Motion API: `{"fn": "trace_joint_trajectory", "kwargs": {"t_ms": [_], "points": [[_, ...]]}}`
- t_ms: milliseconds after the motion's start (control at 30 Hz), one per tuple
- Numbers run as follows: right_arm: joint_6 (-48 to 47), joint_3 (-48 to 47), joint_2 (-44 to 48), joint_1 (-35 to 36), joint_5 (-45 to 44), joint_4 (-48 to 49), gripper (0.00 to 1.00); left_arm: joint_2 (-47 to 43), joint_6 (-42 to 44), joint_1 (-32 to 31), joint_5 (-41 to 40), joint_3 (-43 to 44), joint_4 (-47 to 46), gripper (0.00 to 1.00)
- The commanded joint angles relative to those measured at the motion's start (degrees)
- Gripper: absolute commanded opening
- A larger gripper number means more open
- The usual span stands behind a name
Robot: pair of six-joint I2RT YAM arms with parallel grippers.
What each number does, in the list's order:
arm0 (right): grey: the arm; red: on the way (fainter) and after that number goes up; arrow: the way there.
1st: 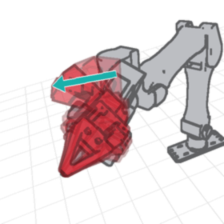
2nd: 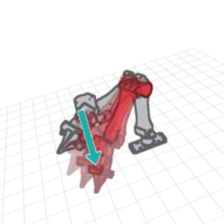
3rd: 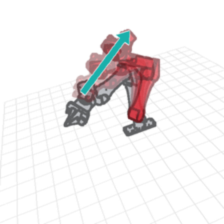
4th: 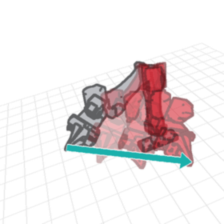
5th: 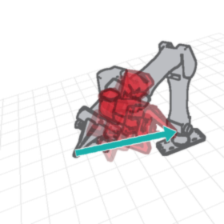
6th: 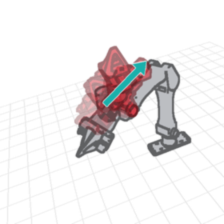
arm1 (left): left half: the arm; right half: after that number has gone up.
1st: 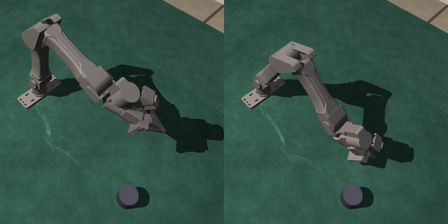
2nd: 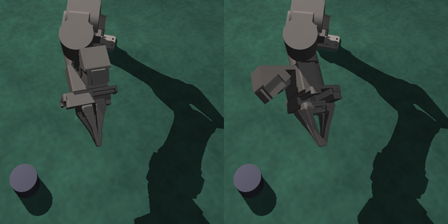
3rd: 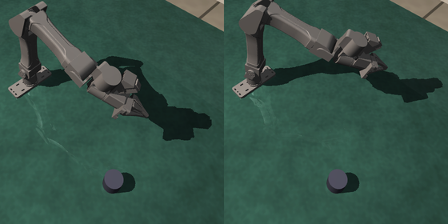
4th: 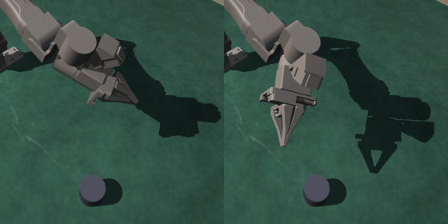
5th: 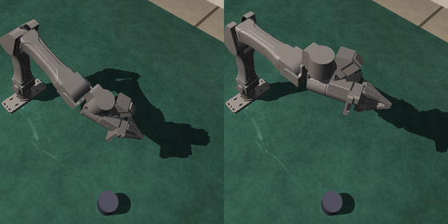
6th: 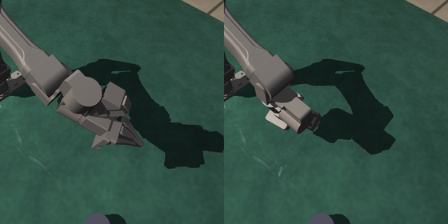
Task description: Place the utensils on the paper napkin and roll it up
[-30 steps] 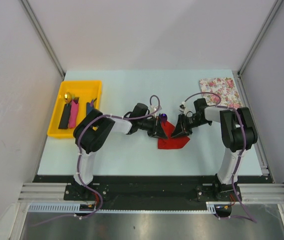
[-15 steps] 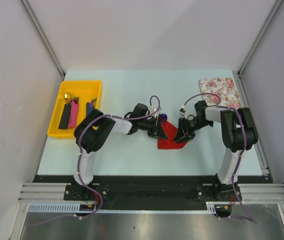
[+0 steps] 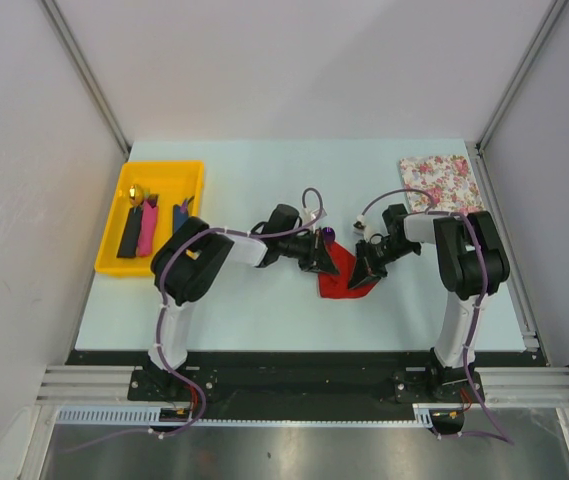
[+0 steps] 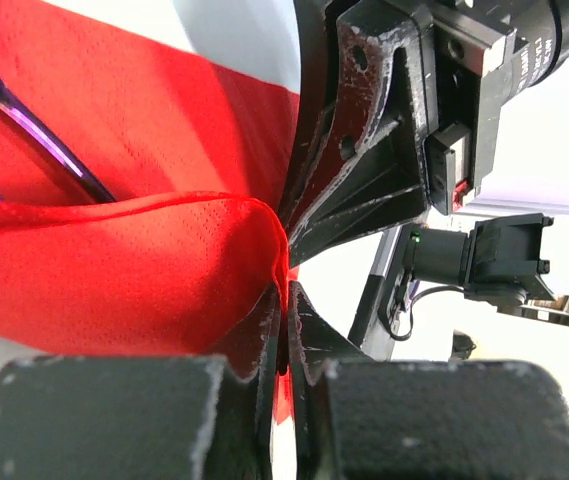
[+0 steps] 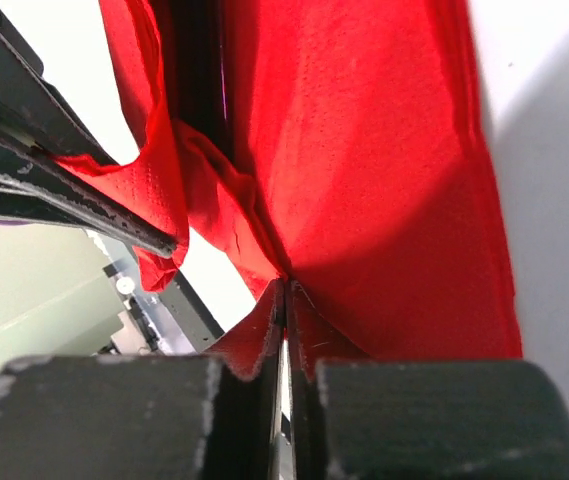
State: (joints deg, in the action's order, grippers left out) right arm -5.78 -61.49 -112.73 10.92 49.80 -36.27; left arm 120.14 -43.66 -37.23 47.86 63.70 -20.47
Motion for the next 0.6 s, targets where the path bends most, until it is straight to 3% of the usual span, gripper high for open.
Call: {"fn": "trace_joint_trajectory", "kwargs": {"t_ms": [0,233,300,333,433,567], "points": [[-0.3,-1.9,-1.2,0.2,-1.4,0.6,0.02,1.3,-1.2,-0.7,-0.7,3.1,-1.8,0.07],[0.8,-2.2,-0.8,0.2,-0.4,0.8,0.03,2.6,-0.5,-0.9,-2.1,3.6,-0.3,0.12],[0.9,-2.7,-0.7,-0.1,0.6,0.1,0.11,2.8,0.0,-0.8,-2.2,3.9,0.3,0.21],[0.9,-3.0,-0.2,-0.4,1.0,-0.3,0.13,3.0,0.1,-0.8,-2.0,3.8,0.4,0.32],[2.2,-3.6,0.8,-2.3,3.5,-0.9,0.27,3.2,0.2,-0.9,-1.0,3.4,-0.1,0.51],[4.9,-5.4,1.4,-5.7,6.9,-1.0,0.38,3.3,0.0,-0.9,-0.3,2.8,-1.8,0.59]]}}
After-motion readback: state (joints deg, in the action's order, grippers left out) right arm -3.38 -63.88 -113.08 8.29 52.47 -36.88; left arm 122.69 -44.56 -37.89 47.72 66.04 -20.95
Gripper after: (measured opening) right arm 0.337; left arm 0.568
